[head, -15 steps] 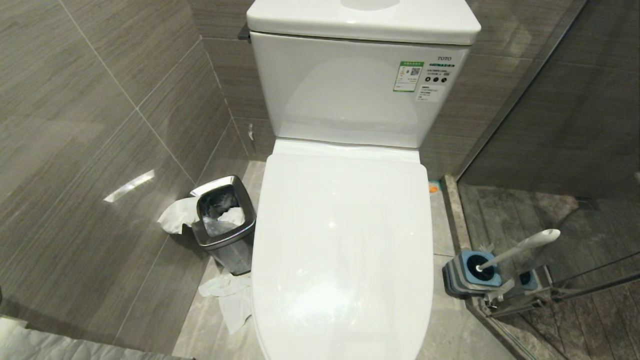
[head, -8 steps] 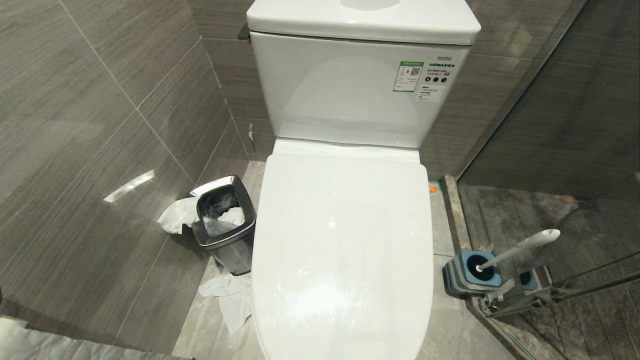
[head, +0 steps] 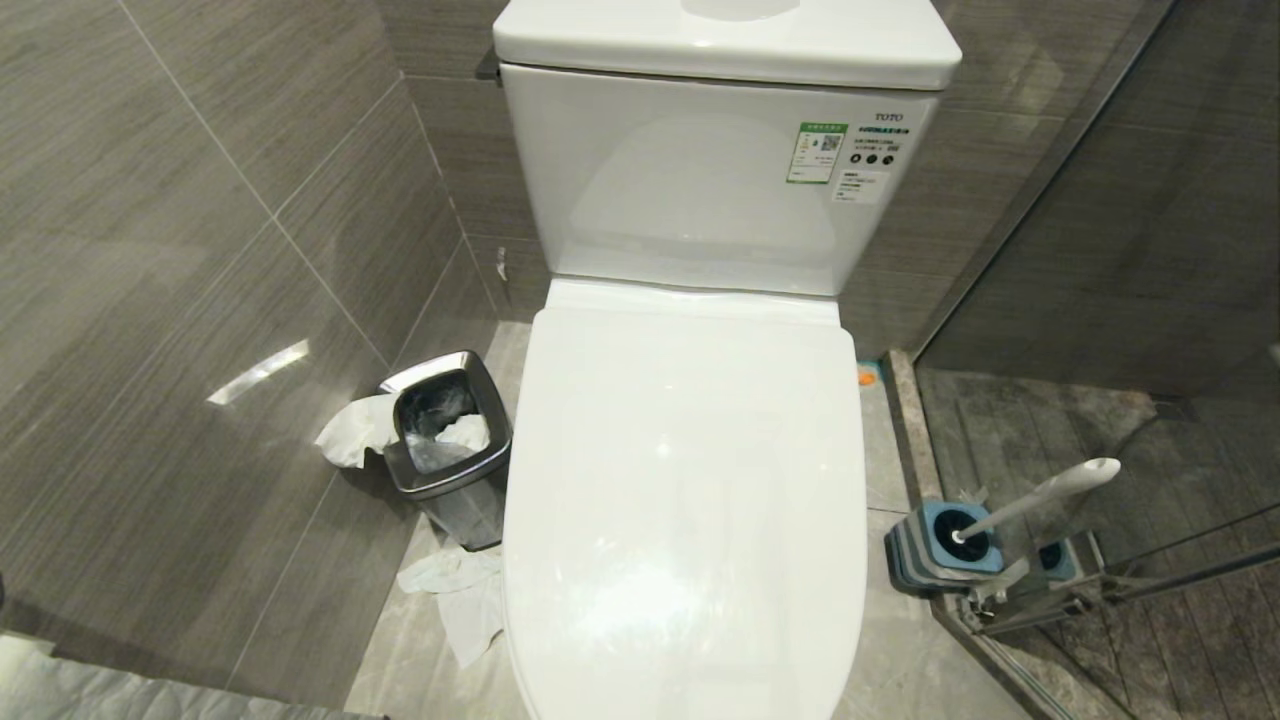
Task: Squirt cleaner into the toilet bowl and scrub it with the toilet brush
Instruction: Use the left hand to lift the toilet lid slightly
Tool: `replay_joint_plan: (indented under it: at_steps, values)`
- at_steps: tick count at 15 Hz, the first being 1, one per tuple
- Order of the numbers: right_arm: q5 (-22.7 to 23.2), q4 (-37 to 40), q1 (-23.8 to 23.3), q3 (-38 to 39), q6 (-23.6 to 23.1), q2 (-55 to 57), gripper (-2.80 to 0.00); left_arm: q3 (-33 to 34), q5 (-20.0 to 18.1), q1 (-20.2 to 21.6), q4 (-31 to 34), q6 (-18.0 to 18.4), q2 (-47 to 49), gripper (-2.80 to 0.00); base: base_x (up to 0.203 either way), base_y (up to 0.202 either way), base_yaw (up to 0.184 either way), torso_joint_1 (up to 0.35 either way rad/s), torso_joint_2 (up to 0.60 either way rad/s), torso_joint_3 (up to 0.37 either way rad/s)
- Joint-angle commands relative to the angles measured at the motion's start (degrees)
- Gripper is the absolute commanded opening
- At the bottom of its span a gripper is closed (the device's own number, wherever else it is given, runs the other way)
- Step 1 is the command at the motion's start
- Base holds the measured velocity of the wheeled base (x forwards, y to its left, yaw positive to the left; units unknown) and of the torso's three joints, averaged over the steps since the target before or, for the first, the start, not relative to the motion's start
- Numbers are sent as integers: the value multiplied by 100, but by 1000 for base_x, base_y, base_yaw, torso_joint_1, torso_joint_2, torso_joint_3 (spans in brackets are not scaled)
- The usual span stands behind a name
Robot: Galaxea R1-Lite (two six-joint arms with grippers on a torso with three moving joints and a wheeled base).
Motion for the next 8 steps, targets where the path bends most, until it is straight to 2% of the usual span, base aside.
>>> replay_joint_plan:
  at_steps: [1, 8]
  values:
    - [3, -2, 1, 6, 2, 5, -280, 9, 4, 0, 2, -1, 0, -280, 0, 0, 0, 0, 0, 0]
    - [3, -2, 1, 7, 2, 5, -280, 9, 2, 0, 2, -1, 0, -280, 0, 0, 0, 0, 0, 0]
